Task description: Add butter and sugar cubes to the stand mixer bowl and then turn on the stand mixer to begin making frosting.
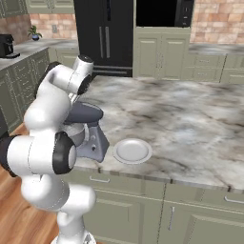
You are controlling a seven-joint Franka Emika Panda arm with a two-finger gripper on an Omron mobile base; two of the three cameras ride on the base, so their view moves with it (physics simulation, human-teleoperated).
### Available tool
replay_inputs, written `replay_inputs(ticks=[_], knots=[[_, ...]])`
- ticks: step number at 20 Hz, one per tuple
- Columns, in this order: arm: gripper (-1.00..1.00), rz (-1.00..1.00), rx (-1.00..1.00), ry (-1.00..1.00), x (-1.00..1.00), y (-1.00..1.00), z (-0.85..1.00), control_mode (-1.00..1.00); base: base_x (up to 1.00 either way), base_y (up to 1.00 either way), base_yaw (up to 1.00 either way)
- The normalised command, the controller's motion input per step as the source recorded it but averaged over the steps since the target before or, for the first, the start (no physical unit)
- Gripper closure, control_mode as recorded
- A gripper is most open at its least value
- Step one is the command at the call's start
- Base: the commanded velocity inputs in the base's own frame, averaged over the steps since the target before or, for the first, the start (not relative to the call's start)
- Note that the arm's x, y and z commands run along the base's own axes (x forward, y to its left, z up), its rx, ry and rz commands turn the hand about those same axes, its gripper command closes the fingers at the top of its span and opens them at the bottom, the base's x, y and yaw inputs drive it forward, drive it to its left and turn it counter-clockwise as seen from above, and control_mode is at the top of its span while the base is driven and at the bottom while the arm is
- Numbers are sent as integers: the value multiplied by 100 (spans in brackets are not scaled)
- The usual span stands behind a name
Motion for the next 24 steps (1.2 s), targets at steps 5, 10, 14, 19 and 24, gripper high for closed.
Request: replay_inputs(ticks=[5,10,14,19,24], knots=[[-100,-22,-27,28,19,34,-98,-100,0,0,0],[-100,-30,3,-10,-98,-51,0,-100,0,0,0],[-100,-41,1,-21,-100,-26,4,-100,0,0,0],[-100,-42,-2,-28,-100,-6,-3,-100,0,0,0],[-100,-39,-8,-11,-86,-6,-27,-100,0,0,0]])
